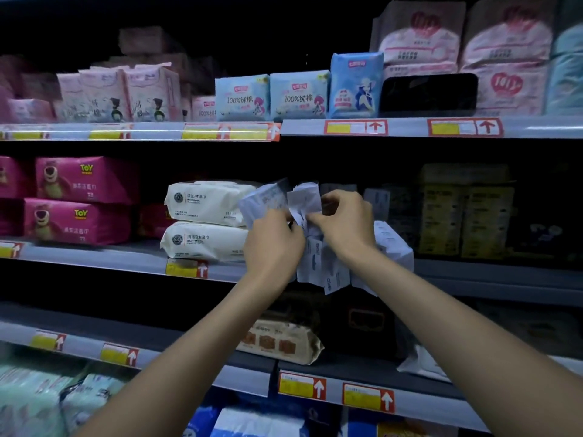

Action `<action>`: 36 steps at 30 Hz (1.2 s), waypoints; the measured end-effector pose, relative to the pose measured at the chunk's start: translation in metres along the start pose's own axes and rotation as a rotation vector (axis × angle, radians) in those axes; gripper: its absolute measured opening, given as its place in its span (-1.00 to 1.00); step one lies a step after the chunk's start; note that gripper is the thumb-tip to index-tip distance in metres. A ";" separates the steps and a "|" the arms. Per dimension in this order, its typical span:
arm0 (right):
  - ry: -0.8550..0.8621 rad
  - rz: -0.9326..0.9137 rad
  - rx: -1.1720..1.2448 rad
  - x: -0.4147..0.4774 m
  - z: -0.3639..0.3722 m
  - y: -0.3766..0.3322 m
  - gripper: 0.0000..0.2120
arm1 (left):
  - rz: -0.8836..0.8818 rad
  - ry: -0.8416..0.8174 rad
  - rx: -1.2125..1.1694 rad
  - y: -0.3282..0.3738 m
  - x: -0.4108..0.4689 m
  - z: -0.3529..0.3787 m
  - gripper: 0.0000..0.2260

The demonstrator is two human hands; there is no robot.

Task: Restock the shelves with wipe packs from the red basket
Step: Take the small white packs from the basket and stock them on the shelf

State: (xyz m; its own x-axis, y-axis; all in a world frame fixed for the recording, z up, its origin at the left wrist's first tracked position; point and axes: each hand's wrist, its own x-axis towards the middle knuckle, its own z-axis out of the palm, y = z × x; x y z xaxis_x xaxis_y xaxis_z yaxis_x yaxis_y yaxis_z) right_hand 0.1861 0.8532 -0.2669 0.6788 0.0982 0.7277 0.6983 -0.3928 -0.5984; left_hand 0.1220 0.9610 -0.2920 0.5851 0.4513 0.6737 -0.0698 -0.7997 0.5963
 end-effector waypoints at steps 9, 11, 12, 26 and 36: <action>-0.073 0.022 -0.052 -0.017 -0.023 -0.008 -0.63 | -0.005 -0.149 -0.006 0.005 -0.029 -0.027 -0.55; -0.095 0.008 -0.102 -0.025 -0.035 -0.008 -0.60 | 0.004 -0.190 0.012 0.006 -0.036 -0.036 -0.54; -0.111 -0.002 -0.141 -0.029 -0.042 -0.008 -0.57 | 0.016 -0.205 0.021 0.007 -0.040 -0.041 -0.57; -0.511 -0.030 -0.575 -0.137 -0.138 0.010 0.02 | 0.339 -0.372 0.456 0.009 -0.120 -0.059 -0.20; -0.692 0.071 -0.560 -0.213 -0.155 0.093 0.04 | 0.387 -0.534 0.449 -0.037 -0.197 0.004 -0.17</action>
State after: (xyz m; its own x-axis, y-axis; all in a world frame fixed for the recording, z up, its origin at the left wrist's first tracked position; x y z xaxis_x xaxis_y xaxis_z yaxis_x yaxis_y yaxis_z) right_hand 0.0714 0.6542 -0.4262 0.8279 0.5153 0.2217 0.5591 -0.7901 -0.2514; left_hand 0.0121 0.9004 -0.4484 0.9020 -0.0510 0.4288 -0.0818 -0.9952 0.0537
